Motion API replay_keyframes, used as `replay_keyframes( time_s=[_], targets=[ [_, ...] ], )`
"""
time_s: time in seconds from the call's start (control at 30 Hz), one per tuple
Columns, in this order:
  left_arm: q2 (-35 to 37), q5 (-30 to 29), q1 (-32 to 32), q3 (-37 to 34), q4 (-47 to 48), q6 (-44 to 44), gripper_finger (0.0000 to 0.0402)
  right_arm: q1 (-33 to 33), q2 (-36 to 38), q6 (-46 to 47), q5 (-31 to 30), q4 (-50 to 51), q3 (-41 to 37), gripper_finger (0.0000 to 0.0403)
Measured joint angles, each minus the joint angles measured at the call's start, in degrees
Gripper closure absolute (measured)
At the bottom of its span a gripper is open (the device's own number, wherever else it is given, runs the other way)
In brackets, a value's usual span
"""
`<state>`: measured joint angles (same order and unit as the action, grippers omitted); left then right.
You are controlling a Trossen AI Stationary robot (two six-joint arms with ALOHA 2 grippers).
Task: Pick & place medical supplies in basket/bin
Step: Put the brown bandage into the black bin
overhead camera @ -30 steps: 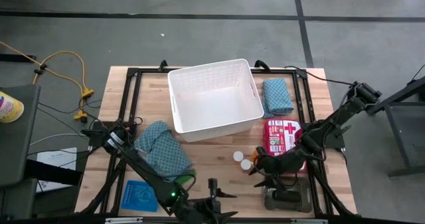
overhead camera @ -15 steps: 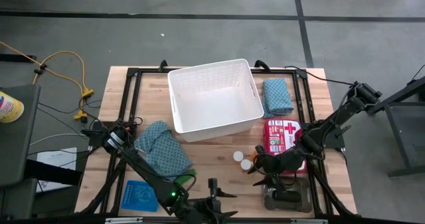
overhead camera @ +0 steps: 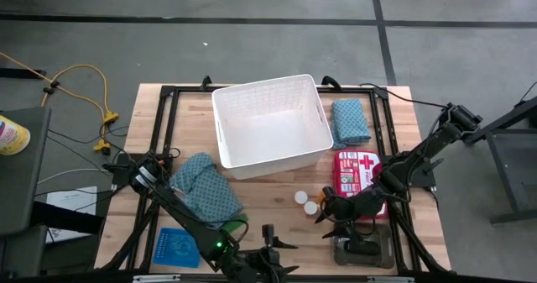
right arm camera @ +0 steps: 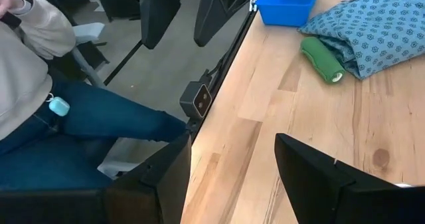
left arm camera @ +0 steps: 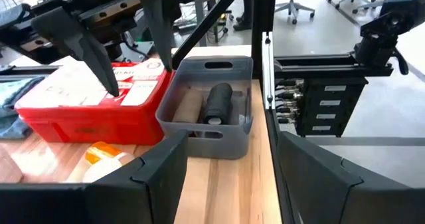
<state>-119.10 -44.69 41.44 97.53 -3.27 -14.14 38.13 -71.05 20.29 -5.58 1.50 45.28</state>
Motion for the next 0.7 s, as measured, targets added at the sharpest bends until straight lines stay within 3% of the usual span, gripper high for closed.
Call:
replay_keyframes(
  time_s=[0.2,0.7],
  targets=[
    [3.94,0.37,-0.07,-0.04,11.58,-7.2,0.0176,0.0,0.0,-0.02,0.0,0.0,0.0,0.0197],
    [9.54,6.14,0.58,-0.02,46.43,-38.46,0.0176,0.0,0.0,-0.02,0.0,0.0,0.0,0.0197]
  ],
)
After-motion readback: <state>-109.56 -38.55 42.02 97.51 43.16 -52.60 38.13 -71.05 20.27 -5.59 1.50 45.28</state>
